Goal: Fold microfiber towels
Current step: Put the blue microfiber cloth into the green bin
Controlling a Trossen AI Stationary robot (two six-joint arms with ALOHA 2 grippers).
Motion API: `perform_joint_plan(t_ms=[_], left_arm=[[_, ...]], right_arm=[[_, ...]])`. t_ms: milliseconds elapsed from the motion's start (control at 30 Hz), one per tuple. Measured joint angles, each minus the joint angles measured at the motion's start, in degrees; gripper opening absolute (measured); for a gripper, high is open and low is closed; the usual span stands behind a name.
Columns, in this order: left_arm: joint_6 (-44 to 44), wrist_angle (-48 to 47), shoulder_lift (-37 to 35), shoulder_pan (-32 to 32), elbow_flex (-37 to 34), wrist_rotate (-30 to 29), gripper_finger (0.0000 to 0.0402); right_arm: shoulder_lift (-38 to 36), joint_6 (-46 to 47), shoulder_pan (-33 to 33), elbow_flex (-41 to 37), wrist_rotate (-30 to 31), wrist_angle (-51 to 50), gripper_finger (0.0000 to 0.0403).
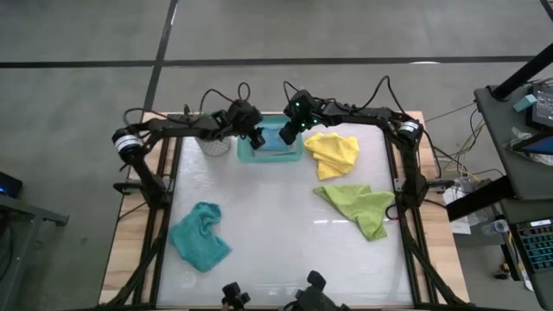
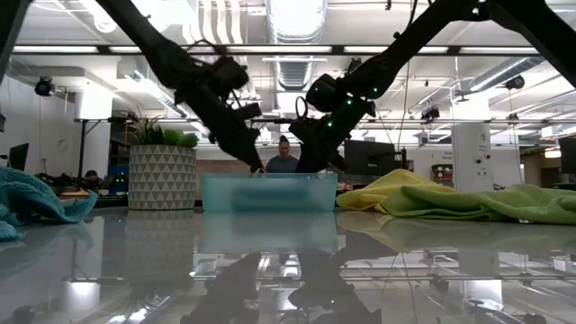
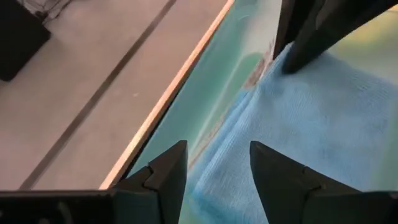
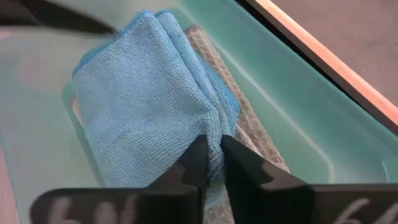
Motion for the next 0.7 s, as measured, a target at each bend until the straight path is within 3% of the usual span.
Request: perform_joint_plan(t_ms=[100,333,700], left_arm=[[0.01,0.42,3.39,-0.04,0.36,-1.27,0.016],[-0.47,-0.83,5.55,-0.46,1.9,-12.42,0.016],[-0.56,-1.31,5.71,-0.57,1.23,-13.93,0.016]], right_arm=[[0.0,-0.59,0.09,0.0,0.01,0.44,0.0017],[0.0,-3.32,0.28,0.0,0.02,0.76,0.001],[-0.02,-8.55,0.26,-0.02,1.7,1.74,0.0009]])
